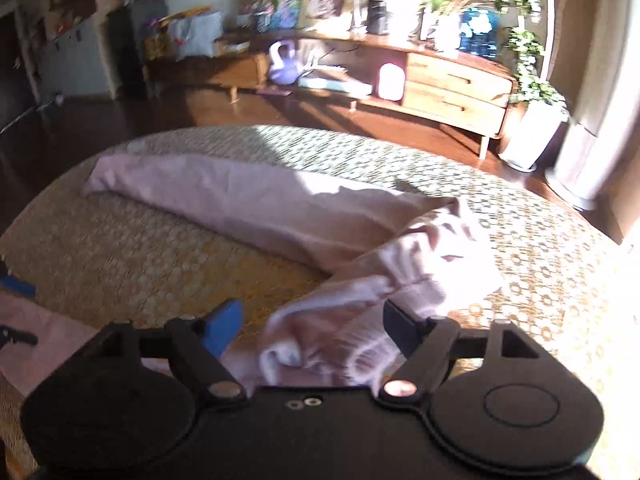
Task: Fold clothes
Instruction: 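Grasp the grey sweatpants waistband with the right gripper and lift it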
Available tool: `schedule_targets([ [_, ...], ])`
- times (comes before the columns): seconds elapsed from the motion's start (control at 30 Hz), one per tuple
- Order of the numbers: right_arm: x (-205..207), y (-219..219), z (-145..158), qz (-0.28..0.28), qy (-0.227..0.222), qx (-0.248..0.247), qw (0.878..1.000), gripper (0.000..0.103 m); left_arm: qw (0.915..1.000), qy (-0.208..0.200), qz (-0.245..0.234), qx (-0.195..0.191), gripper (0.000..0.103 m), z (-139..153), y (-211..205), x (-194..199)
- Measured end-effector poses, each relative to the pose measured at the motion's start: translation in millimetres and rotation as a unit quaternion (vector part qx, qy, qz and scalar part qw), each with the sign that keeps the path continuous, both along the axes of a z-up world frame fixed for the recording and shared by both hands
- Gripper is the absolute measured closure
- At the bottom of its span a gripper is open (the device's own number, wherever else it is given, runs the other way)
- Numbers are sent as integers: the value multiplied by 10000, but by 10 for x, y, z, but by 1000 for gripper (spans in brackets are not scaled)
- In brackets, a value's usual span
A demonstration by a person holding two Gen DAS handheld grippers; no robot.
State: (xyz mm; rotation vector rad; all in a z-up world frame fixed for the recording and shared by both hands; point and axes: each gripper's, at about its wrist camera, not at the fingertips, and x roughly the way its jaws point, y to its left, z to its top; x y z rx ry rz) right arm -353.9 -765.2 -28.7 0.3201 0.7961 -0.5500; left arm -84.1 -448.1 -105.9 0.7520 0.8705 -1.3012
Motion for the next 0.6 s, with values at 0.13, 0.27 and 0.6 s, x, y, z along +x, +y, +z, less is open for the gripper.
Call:
schedule_targets([
  [0.13, -305, -393, -205, -939, -10, 866, 9918, 0, 10000, 4, 35, -13, 21, -7, 3, 2],
  [0.27, -306, -441, -475, -1123, -70, 1239, 9859, 0, 10000, 4, 46, -6, 21, -9, 0, 2],
  [0.6, -110, -464, -597, -1192, -584, 1775, 9751, 0, 10000, -8, 1, -24, 17, -22, -3, -18],
])
